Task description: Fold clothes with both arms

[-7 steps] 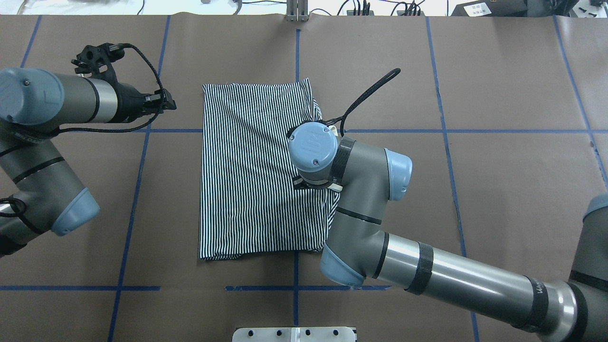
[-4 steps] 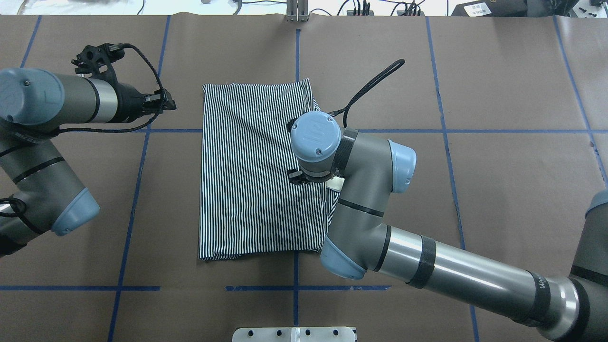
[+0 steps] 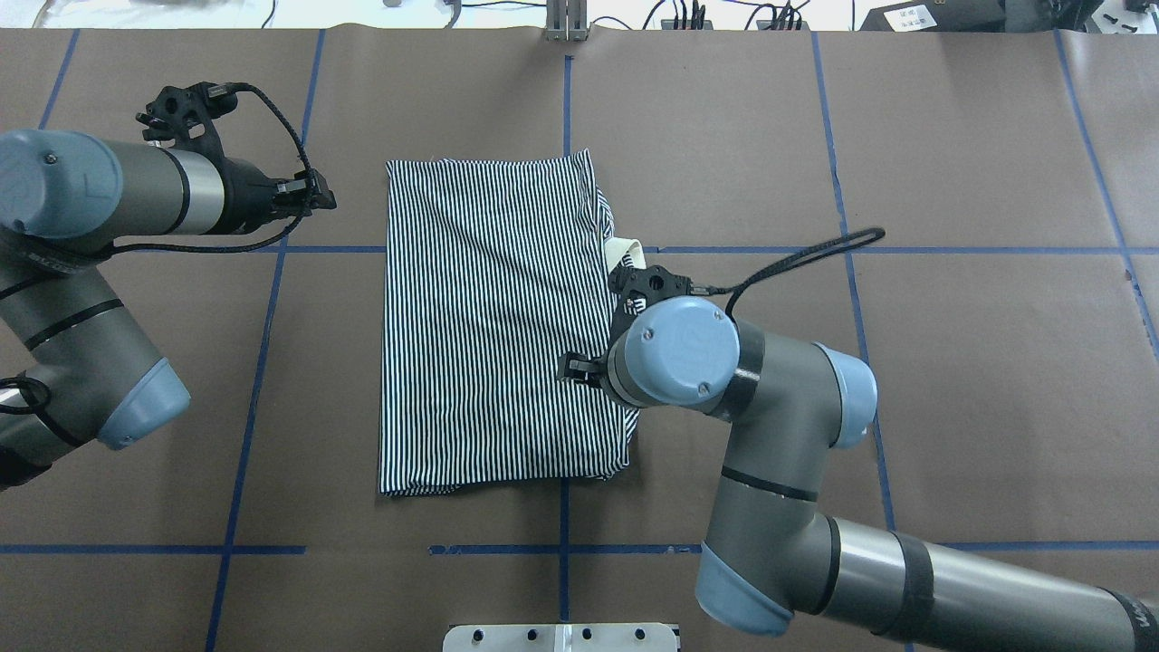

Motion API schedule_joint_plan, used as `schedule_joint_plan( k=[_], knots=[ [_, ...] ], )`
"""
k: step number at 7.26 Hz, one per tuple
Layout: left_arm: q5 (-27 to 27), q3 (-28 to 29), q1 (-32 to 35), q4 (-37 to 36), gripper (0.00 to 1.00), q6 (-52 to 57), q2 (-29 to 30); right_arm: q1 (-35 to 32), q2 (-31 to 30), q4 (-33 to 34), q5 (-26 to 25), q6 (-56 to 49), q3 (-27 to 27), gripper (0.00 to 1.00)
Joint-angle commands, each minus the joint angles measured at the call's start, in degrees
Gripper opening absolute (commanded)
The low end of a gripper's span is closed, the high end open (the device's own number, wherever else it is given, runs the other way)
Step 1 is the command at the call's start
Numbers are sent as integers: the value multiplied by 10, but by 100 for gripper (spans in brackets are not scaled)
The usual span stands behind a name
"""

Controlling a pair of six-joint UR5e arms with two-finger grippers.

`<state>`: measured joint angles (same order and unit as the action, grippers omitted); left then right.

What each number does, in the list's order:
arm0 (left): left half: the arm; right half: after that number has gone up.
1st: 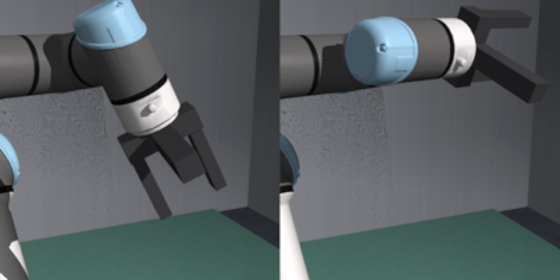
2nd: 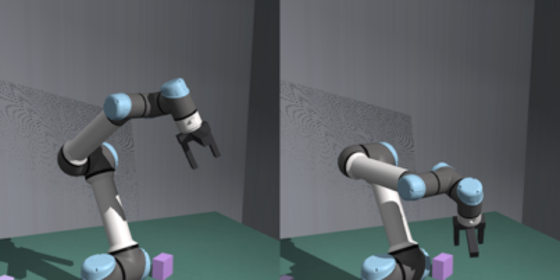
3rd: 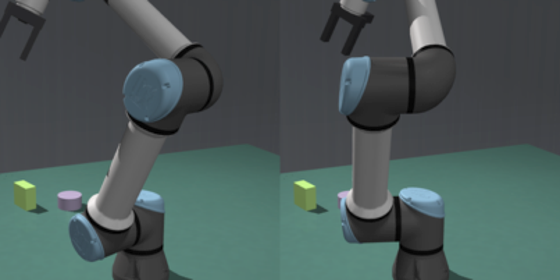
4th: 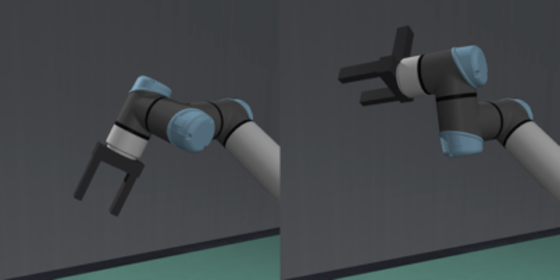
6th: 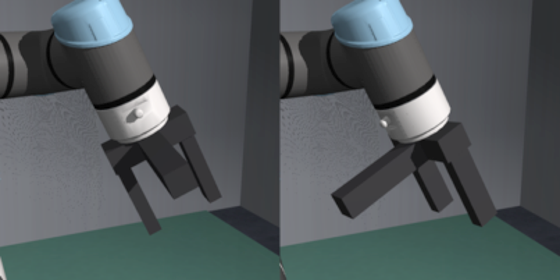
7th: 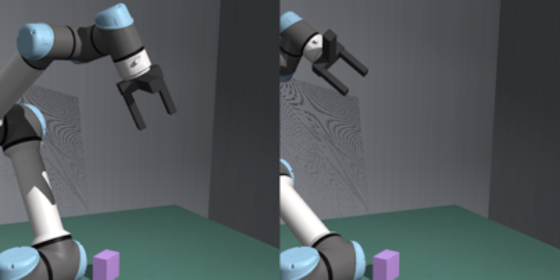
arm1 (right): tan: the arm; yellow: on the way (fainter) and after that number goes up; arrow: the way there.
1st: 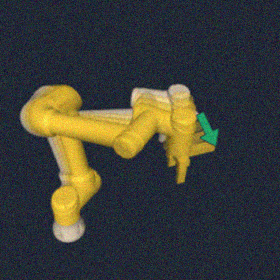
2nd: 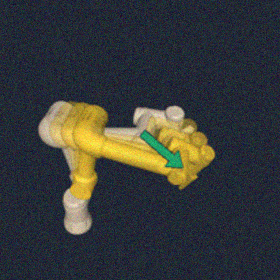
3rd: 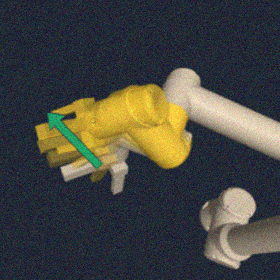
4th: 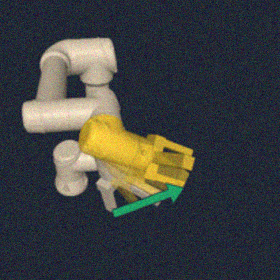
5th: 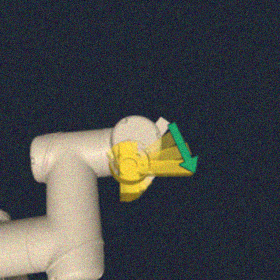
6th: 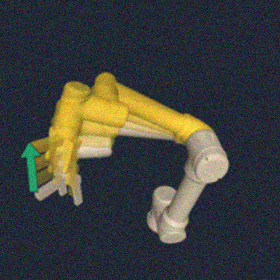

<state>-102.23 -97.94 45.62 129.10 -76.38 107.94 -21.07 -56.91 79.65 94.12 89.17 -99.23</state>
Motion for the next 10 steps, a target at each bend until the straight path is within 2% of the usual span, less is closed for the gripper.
schedule_joint_plan(
  k=[1,4,5,6,7,8,10],
  knots=[
    [0,-1,0,-1,41,0,1,38,-21,-49,-46,165,-10,60],
    [0,-2,1,-1,41,-1,1,52,-36,-47,-62,209,-10,59],
    [0,-3,1,-1,41,-1,0,54,-32,-25,-62,210,-12,61],
    [0,-3,1,-1,41,-3,0,55,-30,-7,-62,210,-12,71],
    [0,-4,1,-1,41,-4,0,58,-32,-6,-62,209,-11,72],
    [0,-4,1,-1,41,-4,0,61,-32,-5,-62,210,-9,70],
    [0,-5,1,-1,41,-4,0,68,-30,-6,-62,210,-4,53]
  ],
)
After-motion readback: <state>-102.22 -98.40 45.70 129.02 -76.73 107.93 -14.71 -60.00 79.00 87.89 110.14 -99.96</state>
